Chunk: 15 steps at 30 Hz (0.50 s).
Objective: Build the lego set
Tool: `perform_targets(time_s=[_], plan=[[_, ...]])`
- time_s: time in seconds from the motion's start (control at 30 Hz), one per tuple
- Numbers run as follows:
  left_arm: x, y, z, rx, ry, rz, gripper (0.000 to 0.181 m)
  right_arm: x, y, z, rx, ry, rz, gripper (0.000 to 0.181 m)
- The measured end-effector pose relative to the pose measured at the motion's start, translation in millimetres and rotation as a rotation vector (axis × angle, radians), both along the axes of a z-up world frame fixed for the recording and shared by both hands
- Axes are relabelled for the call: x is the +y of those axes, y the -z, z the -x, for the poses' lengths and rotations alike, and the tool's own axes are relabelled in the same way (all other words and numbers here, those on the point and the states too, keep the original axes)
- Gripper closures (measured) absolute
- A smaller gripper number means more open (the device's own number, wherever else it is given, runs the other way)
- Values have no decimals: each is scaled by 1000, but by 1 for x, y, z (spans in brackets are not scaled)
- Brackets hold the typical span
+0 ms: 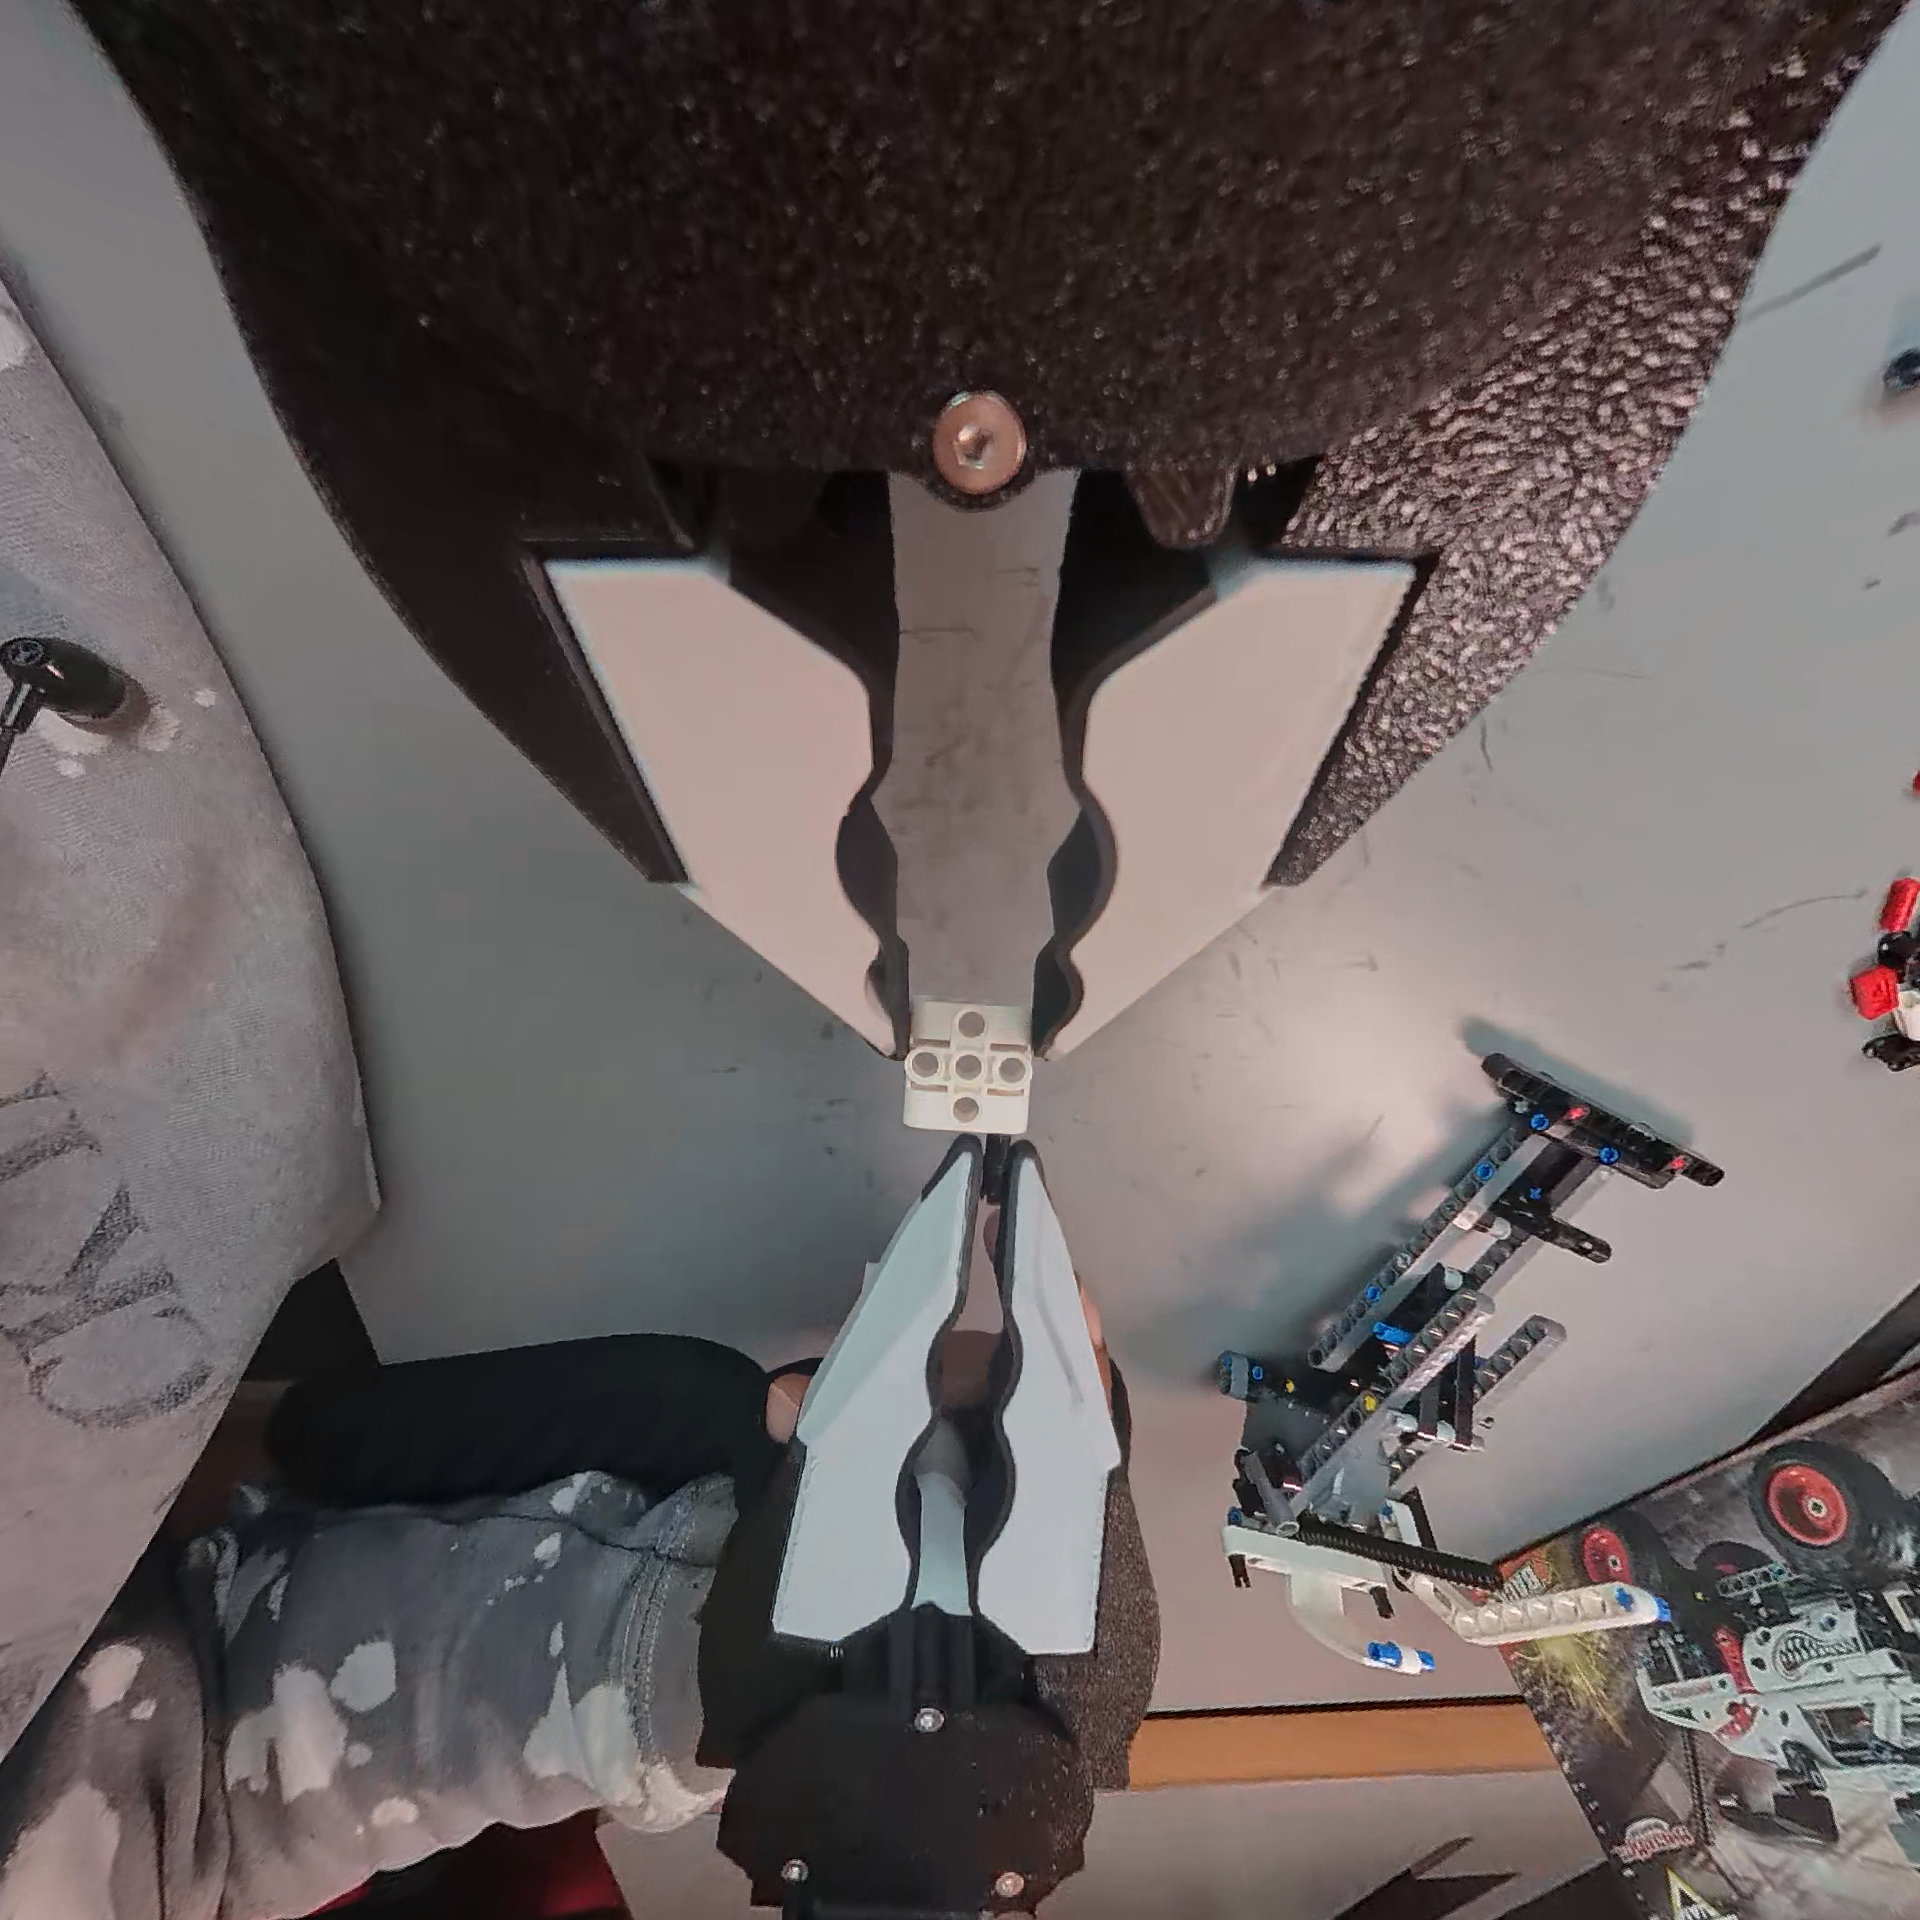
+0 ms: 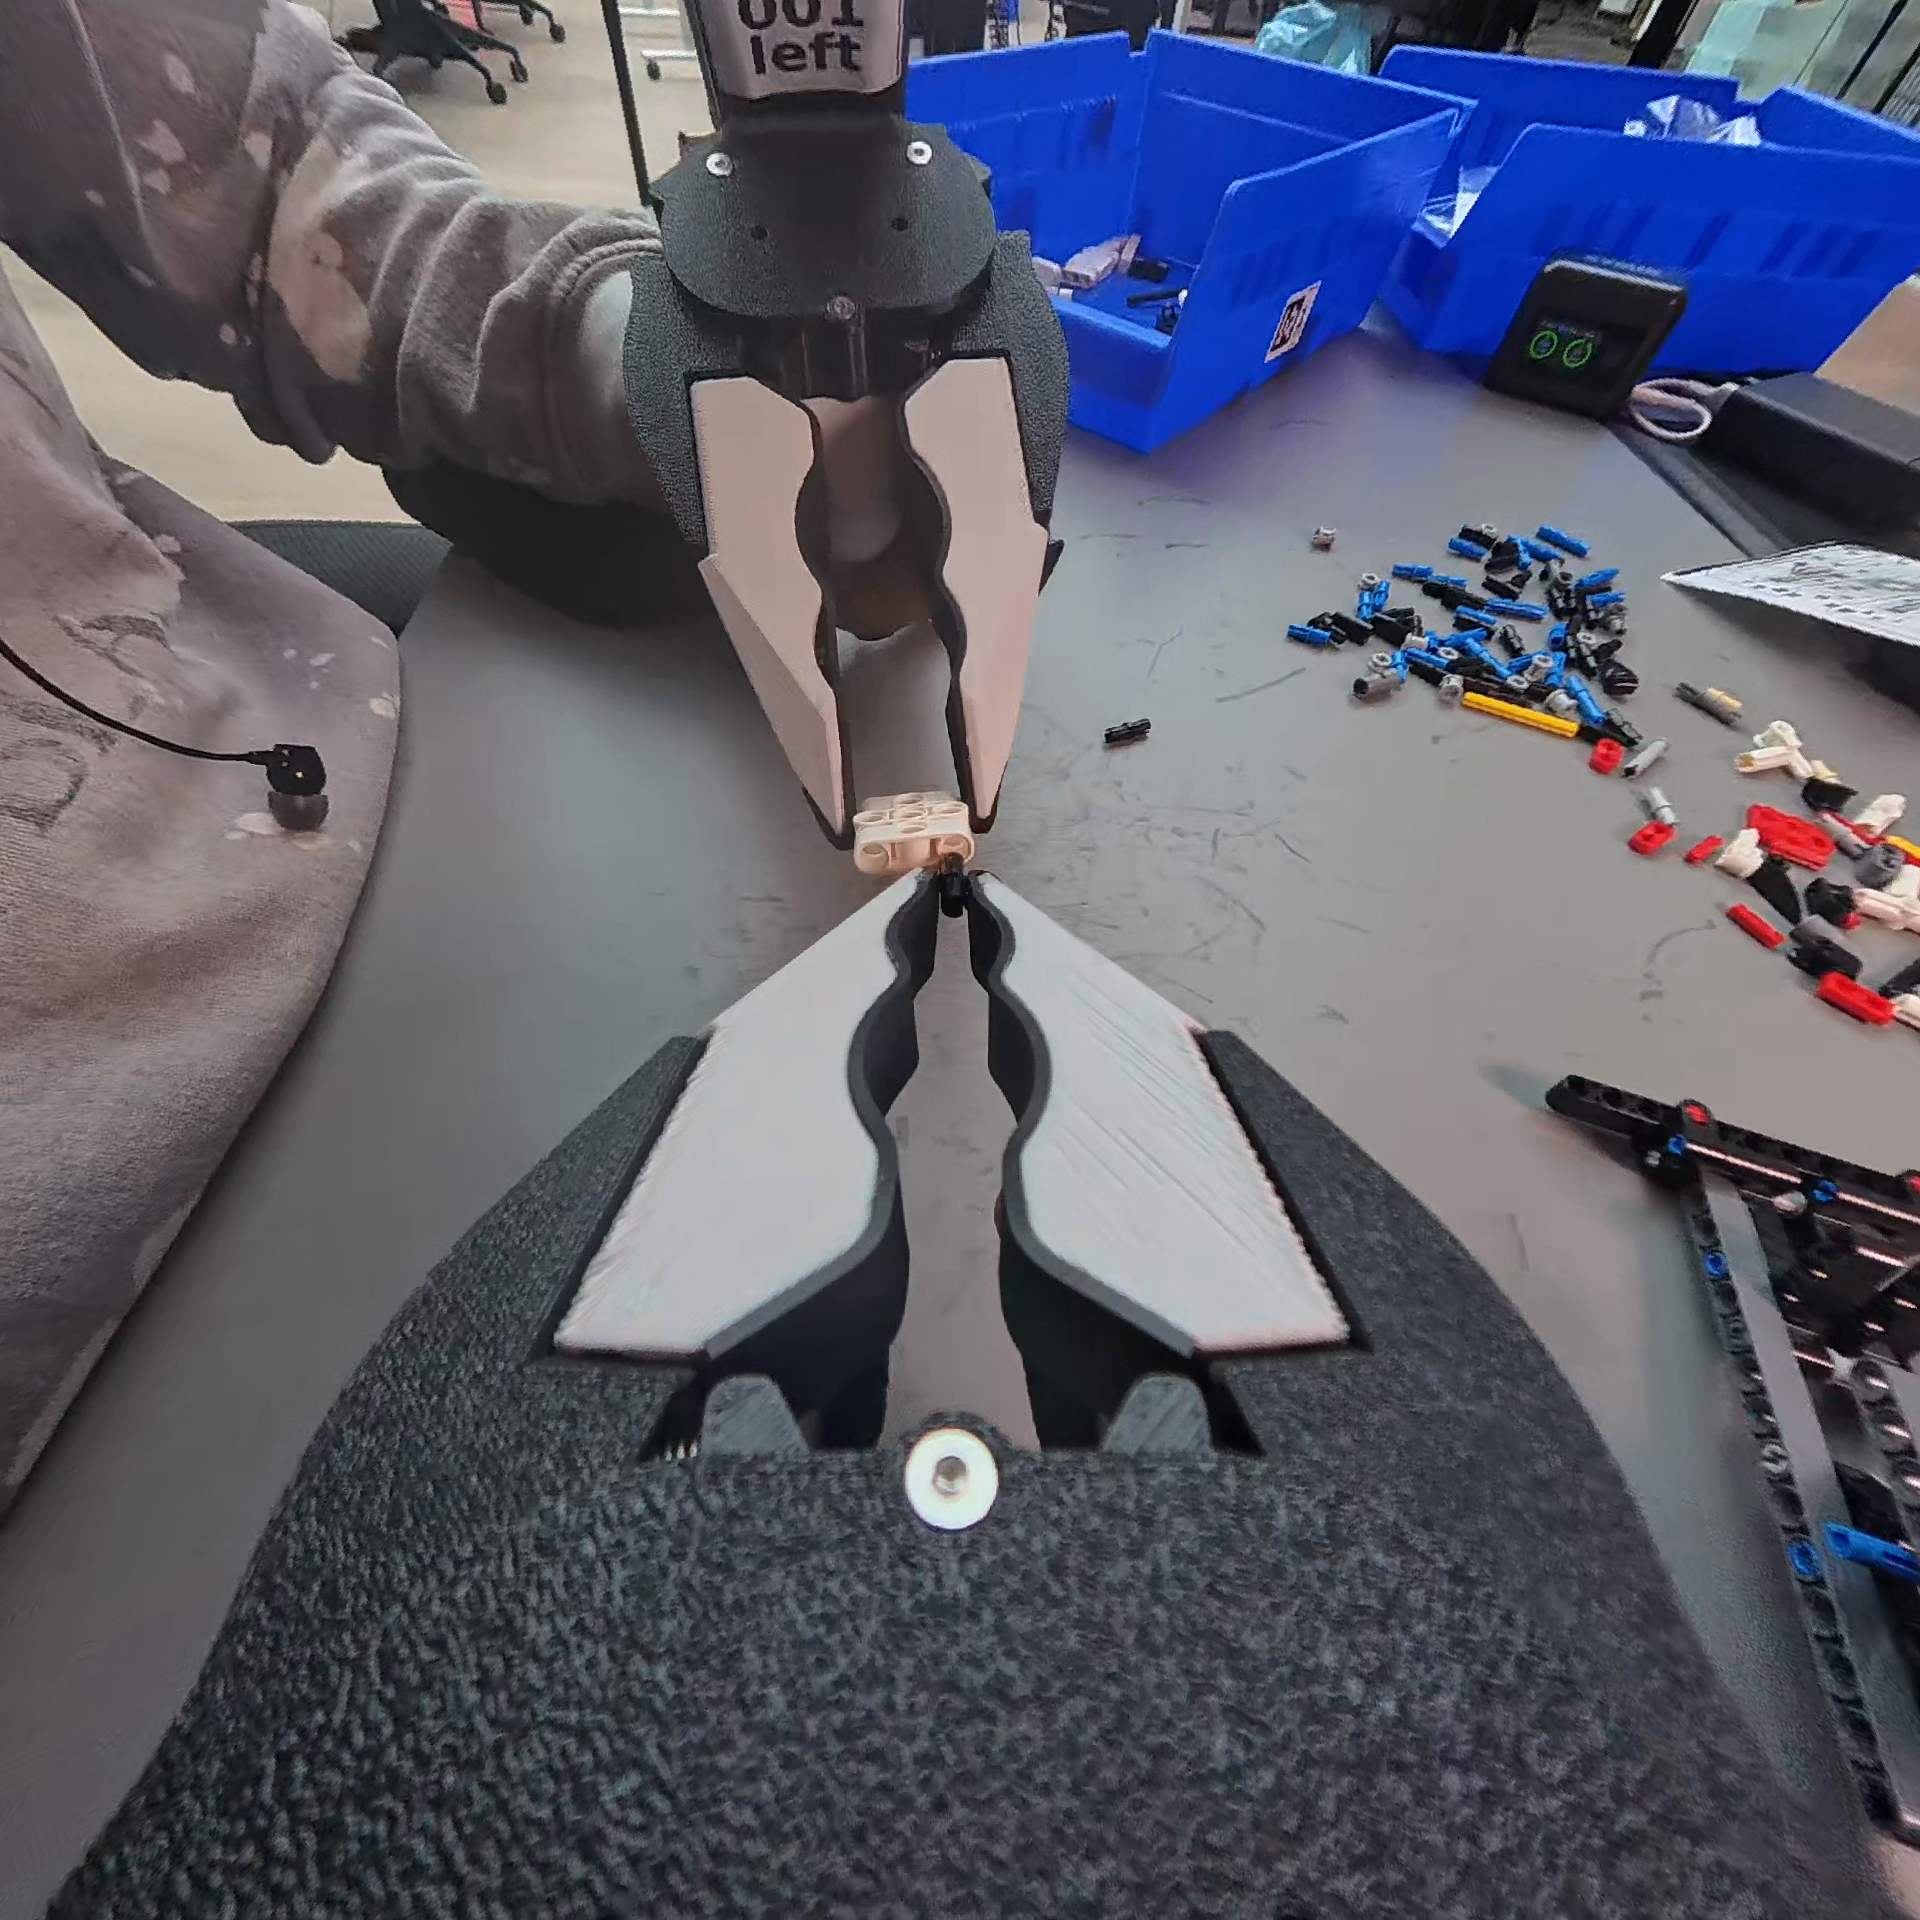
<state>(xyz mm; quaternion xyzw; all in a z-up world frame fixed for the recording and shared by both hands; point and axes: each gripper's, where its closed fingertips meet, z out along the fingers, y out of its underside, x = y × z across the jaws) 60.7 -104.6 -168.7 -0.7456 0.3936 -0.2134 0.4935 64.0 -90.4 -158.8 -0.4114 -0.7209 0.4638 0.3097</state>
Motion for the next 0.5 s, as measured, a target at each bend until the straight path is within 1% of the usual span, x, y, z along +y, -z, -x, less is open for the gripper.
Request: perform_targets(time_s=[0.13,0.23,0.33,0.4,0.5], plan=[[-1,3,3,53,-14,-31,157,-3,1,2,-14,-9,50,177],[0,6,5,135,-30,-75,157,-3,6,4,-43,-2,58,177],[-2,10,5,178,-27,-80,157,-3,9,5,-70,5,96,177],[-2,12,5,177,-33,-77,157,-3,12,6,-89,6,98,177],[-3,8,5,141,-42,-82,157,-5,7,6,-75,4,134,177]])
